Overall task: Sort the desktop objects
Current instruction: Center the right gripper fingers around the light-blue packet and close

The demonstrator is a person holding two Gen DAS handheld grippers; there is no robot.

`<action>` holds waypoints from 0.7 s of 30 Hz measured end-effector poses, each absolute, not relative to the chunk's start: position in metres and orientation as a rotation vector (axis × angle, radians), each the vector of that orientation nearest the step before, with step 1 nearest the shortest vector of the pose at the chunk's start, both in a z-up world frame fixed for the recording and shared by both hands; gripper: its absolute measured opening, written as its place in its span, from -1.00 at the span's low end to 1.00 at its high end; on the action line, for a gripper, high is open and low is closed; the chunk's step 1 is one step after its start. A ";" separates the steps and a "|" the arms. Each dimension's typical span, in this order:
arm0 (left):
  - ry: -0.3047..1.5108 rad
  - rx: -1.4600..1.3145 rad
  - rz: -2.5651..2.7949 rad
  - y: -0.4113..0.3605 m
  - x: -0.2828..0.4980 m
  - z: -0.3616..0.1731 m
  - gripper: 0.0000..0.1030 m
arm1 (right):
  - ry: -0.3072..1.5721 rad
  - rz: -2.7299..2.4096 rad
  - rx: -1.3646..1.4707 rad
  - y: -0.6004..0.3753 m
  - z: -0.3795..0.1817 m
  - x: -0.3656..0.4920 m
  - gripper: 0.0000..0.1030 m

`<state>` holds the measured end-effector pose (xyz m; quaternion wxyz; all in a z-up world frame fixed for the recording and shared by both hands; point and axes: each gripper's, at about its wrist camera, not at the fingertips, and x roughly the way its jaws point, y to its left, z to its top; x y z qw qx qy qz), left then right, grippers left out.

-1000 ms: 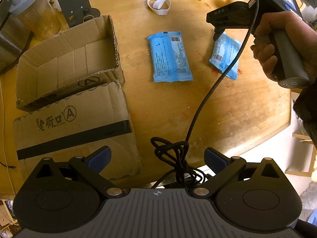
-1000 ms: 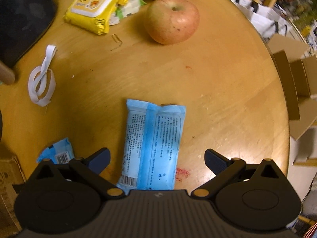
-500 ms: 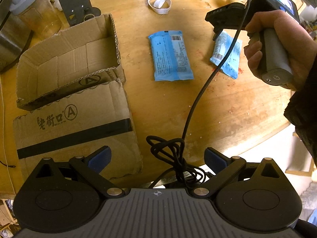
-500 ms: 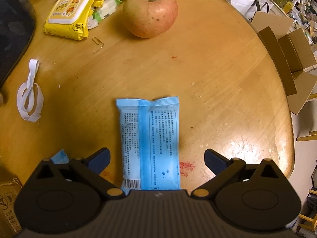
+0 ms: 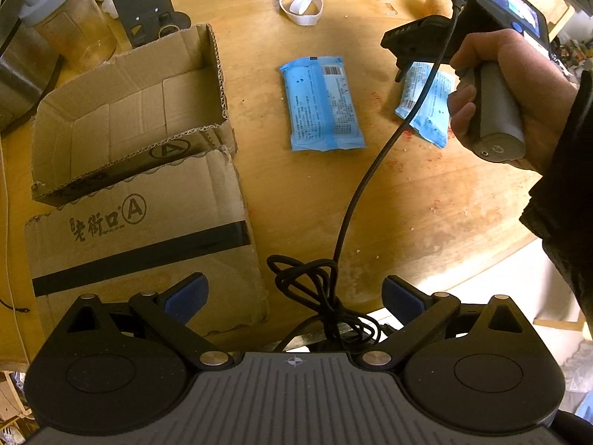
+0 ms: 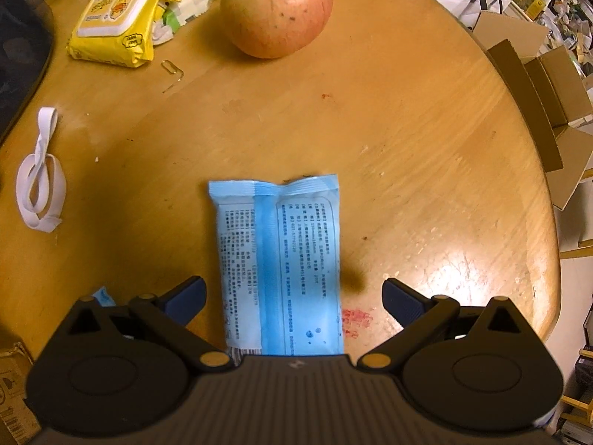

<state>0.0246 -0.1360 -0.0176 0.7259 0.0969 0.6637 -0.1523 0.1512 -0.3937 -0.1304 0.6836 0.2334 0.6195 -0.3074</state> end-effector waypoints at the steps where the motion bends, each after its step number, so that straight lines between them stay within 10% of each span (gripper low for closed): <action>1: 1.465 0.214 -0.335 -0.136 0.025 -0.018 1.00 | 1.386 -0.692 0.522 -0.394 -0.132 0.151 1.00; 21: 1.471 0.216 -0.337 -0.137 0.027 -0.019 1.00 | 1.348 -0.711 0.558 -0.397 -0.141 0.132 1.00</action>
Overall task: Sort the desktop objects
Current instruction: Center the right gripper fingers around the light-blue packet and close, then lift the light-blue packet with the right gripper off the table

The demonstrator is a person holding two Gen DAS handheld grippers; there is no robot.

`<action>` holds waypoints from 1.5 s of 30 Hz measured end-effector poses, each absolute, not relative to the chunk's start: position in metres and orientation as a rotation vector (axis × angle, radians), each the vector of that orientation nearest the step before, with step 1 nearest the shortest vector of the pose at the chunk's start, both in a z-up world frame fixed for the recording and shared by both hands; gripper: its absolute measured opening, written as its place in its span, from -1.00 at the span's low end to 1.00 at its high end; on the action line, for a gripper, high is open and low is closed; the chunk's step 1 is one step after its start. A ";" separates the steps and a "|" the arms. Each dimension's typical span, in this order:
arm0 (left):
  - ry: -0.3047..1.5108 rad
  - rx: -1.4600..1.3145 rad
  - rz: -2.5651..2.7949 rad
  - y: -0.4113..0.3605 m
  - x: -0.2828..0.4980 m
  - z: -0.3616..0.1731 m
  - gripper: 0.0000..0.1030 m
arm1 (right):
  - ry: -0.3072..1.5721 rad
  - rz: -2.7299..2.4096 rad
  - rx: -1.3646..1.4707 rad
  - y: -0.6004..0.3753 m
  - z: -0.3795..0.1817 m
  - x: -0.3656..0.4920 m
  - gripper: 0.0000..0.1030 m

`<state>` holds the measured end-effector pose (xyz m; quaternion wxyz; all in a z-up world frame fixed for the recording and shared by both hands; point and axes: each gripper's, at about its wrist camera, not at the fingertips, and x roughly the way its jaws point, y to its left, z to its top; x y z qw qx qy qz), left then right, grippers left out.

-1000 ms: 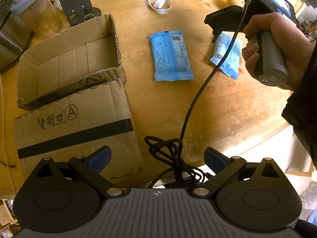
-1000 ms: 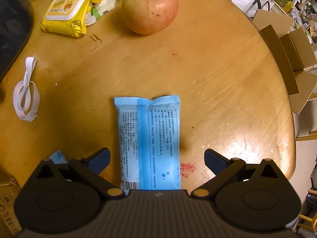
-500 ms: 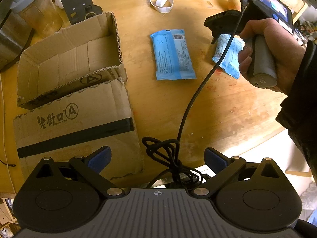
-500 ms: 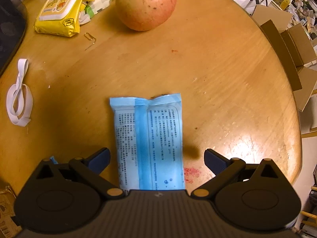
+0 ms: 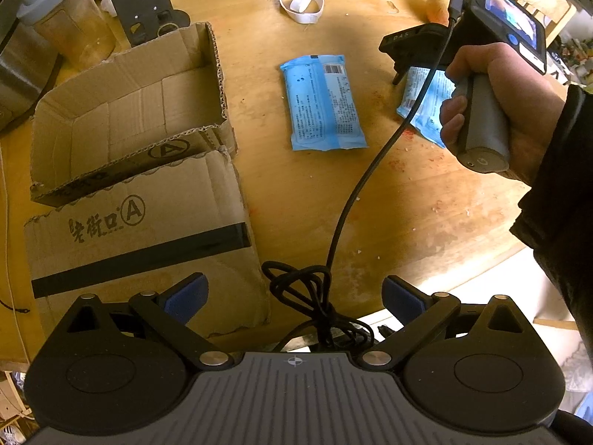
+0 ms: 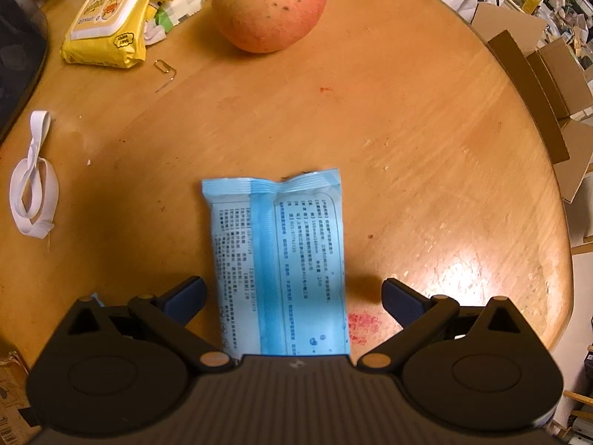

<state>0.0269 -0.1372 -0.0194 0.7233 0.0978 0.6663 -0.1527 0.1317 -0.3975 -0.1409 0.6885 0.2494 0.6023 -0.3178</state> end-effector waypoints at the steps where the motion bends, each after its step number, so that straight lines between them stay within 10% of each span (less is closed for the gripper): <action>1: 1.471 0.216 -0.338 -0.137 0.027 -0.019 1.00 | 1.347 -0.710 0.560 -0.398 -0.141 0.130 1.00; 12: 1.470 0.216 -0.339 -0.137 0.027 -0.019 1.00 | 1.344 -0.698 0.572 -0.404 -0.141 0.115 0.98; 20: 1.464 0.213 -0.340 -0.139 0.028 -0.017 1.00 | 1.343 -0.689 0.583 -0.409 -0.130 0.104 0.27; 45: 1.463 0.195 -0.334 -0.133 0.028 -0.014 1.00 | 1.366 -0.647 0.552 -0.404 -0.128 0.105 0.19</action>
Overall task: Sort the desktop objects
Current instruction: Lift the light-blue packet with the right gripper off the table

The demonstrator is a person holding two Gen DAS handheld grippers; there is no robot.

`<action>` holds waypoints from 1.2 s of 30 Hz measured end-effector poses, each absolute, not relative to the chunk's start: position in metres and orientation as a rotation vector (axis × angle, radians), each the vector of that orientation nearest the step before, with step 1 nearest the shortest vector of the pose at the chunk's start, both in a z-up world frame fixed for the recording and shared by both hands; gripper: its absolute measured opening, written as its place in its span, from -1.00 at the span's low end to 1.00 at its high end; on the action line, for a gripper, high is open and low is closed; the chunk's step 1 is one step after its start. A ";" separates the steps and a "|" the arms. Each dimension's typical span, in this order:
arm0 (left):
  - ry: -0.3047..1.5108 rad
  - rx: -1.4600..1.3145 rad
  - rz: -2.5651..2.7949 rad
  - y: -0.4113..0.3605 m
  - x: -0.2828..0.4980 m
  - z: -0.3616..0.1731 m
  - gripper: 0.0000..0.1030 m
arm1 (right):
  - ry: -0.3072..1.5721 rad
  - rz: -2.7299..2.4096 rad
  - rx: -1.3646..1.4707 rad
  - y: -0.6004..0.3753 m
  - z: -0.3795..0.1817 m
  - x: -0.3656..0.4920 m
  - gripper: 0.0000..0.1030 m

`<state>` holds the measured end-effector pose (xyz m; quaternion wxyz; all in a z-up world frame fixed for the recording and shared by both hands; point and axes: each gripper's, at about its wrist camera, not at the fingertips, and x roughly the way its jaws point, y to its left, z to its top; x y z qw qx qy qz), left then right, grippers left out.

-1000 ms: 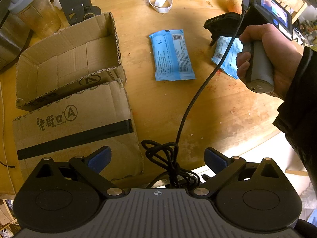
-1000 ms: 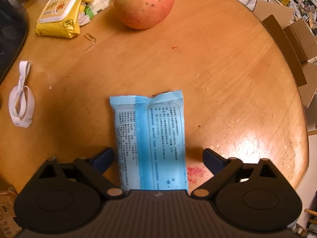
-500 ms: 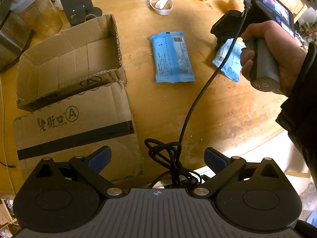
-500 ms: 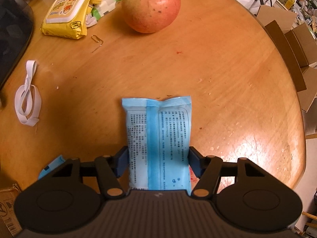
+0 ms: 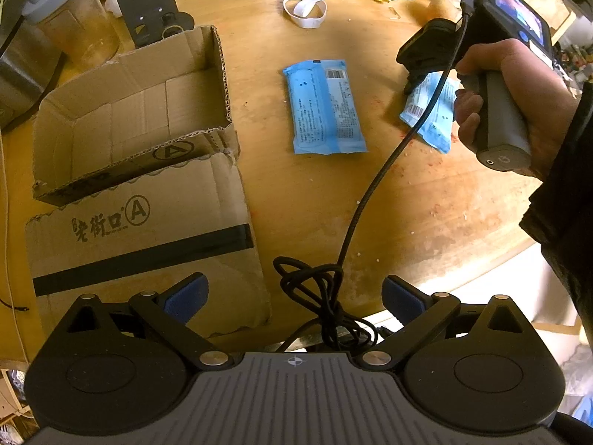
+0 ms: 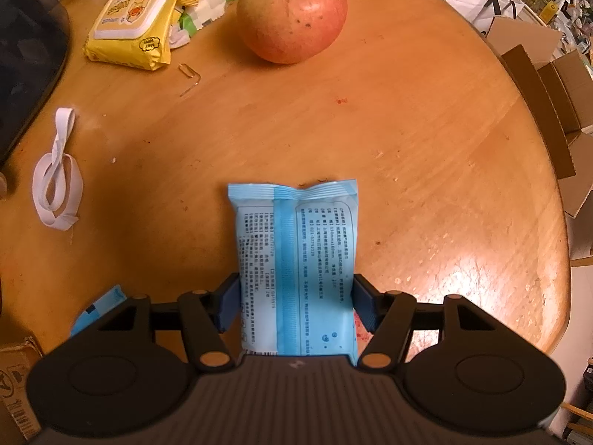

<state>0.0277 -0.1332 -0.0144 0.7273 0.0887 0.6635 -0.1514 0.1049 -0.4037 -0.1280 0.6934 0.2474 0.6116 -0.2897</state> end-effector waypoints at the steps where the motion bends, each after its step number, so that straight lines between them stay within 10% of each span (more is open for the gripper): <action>1: 1.463 0.195 -0.334 -0.133 0.028 -0.014 1.00 | 1.367 -0.646 0.553 -0.403 -0.127 0.107 0.19; 36: 1.458 0.163 -0.334 -0.126 0.028 -0.012 1.00 | 1.379 -0.573 0.462 -0.384 -0.059 0.141 0.19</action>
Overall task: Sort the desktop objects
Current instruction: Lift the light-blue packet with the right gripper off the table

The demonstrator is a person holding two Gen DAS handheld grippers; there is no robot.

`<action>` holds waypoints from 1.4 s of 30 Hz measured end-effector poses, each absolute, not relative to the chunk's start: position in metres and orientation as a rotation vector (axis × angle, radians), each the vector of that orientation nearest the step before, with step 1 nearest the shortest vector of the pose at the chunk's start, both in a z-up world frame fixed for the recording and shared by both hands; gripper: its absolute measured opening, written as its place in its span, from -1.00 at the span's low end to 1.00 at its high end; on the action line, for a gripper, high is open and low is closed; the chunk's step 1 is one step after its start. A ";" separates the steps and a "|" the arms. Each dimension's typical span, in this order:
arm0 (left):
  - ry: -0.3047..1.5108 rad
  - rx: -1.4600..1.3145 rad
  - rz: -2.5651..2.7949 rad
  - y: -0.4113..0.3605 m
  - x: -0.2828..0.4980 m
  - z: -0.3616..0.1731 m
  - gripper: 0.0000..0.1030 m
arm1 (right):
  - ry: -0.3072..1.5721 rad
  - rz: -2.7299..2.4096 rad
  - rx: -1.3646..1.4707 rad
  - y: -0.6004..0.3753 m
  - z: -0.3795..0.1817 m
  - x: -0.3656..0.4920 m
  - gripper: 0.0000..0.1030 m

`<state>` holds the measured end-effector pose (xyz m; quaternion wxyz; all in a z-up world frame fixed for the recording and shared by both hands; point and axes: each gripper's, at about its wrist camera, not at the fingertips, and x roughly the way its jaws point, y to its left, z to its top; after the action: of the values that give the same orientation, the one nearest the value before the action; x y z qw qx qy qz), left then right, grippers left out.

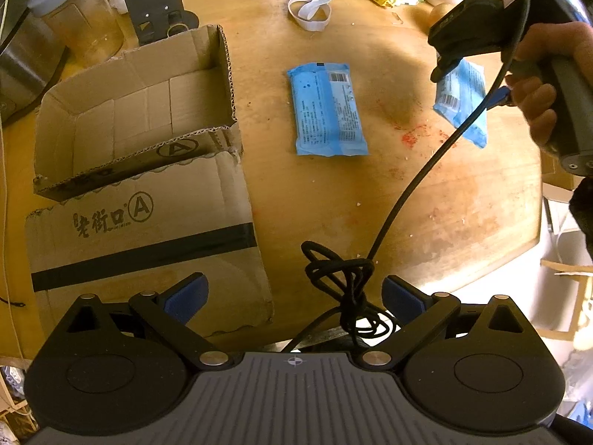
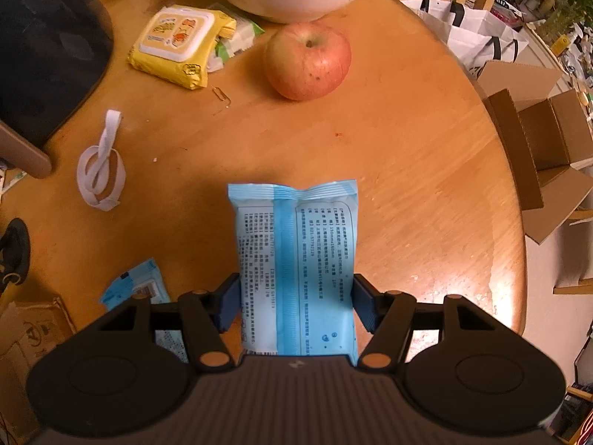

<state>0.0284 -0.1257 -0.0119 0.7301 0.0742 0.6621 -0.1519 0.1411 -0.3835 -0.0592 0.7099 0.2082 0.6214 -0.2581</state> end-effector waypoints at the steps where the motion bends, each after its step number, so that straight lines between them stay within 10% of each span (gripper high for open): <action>1: 1.458 0.162 -0.334 -0.125 0.028 -0.012 1.00 | 1.378 -0.570 0.461 -0.384 -0.057 0.142 0.19; 42: 1.452 0.135 -0.332 -0.120 0.028 -0.010 1.00 | 1.359 -0.410 0.388 -0.378 -0.015 0.150 0.19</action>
<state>0.0277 -0.1195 -0.0097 0.7331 0.0616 0.6604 -0.1508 0.1500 -0.3780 -0.0147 0.7415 0.1768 0.6197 -0.1868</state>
